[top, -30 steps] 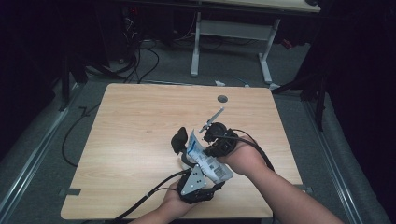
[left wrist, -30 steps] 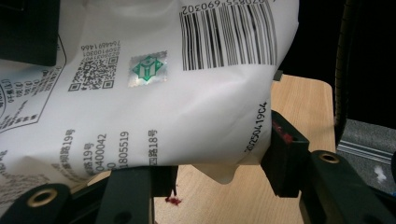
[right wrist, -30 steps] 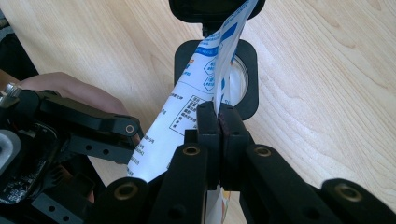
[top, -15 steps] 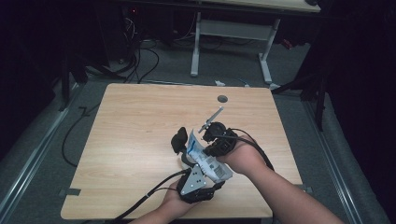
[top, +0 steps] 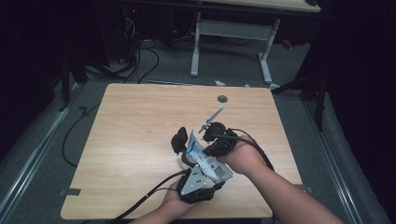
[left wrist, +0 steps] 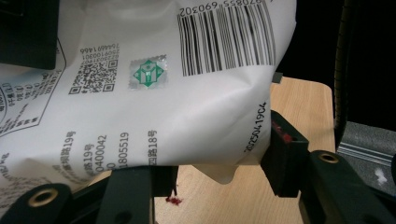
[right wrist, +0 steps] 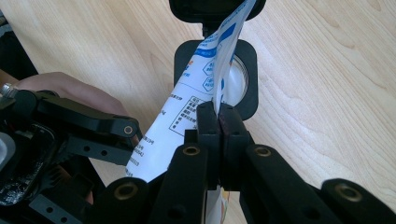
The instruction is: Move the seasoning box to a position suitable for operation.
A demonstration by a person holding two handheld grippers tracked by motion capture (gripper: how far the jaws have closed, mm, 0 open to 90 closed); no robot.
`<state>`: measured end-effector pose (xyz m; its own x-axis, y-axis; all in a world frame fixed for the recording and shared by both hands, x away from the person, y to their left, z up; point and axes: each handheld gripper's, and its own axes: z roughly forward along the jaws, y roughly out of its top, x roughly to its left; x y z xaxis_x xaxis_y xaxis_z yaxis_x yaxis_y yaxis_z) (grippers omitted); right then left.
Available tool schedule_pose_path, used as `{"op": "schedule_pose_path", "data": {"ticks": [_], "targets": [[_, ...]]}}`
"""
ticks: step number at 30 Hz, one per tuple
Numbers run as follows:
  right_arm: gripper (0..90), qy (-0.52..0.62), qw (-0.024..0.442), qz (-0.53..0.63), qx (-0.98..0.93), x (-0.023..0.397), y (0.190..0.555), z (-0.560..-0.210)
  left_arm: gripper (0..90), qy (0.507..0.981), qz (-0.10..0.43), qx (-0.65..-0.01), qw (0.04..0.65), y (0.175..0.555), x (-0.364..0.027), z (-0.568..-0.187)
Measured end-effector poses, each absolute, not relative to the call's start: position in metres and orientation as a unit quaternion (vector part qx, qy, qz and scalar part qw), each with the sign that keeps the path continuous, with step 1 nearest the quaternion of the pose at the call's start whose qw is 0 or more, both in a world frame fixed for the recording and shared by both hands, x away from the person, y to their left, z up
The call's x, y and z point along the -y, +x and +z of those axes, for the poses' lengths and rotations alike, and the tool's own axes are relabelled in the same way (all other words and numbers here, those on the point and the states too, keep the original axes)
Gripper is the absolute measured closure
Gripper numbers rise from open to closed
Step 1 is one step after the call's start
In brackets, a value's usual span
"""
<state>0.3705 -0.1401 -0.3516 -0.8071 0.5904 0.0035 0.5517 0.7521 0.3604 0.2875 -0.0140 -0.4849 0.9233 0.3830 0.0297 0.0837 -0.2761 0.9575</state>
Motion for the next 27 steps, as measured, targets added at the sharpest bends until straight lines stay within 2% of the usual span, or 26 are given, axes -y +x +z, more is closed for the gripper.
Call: {"op": "schedule_pose_path", "data": {"ticks": [27], "targets": [[89.5,0.305,0.054,0.174,-0.935,0.1394,0.3711,-0.3526,53.5,0.786,0.129,-0.149,0.586,0.2871,0.0143,-0.4847]]}}
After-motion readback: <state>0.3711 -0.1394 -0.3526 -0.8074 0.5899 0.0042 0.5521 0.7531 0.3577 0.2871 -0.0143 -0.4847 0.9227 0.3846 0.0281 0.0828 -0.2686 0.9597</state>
